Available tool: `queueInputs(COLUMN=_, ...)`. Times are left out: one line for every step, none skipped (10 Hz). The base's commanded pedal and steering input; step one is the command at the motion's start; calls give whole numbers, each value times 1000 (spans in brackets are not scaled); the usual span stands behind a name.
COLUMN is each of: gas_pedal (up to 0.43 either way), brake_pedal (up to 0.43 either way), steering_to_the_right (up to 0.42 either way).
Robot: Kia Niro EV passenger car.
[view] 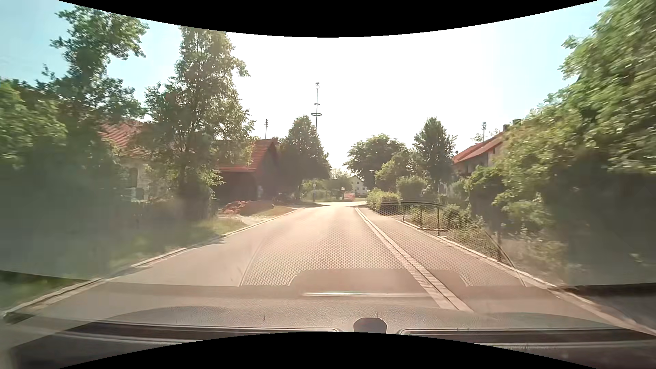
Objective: Follow the waypoints while adhering to traffic rules and regulations
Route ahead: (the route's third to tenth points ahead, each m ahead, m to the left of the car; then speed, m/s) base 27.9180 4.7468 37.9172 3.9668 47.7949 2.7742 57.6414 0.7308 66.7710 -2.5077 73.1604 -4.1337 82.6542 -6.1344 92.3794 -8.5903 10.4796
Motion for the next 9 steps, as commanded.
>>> queueInputs(gas_pedal=0, brake_pedal=6, steering_to_the_right=-1)
queueInputs(gas_pedal=0, brake_pedal=6, steering_to_the_right=-1)
queueInputs(gas_pedal=0, brake_pedal=6, steering_to_the_right=-1)
queueInputs(gas_pedal=0, brake_pedal=6, steering_to_the_right=-1)
queueInputs(gas_pedal=0, brake_pedal=6, steering_to_the_right=-2)
queueInputs(gas_pedal=0, brake_pedal=6, steering_to_the_right=-2)
queueInputs(gas_pedal=0, brake_pedal=6, steering_to_the_right=-1)
queueInputs(gas_pedal=0, brake_pedal=6, steering_to_the_right=-1)
queueInputs(gas_pedal=0, brake_pedal=6, steering_to_the_right=-1)
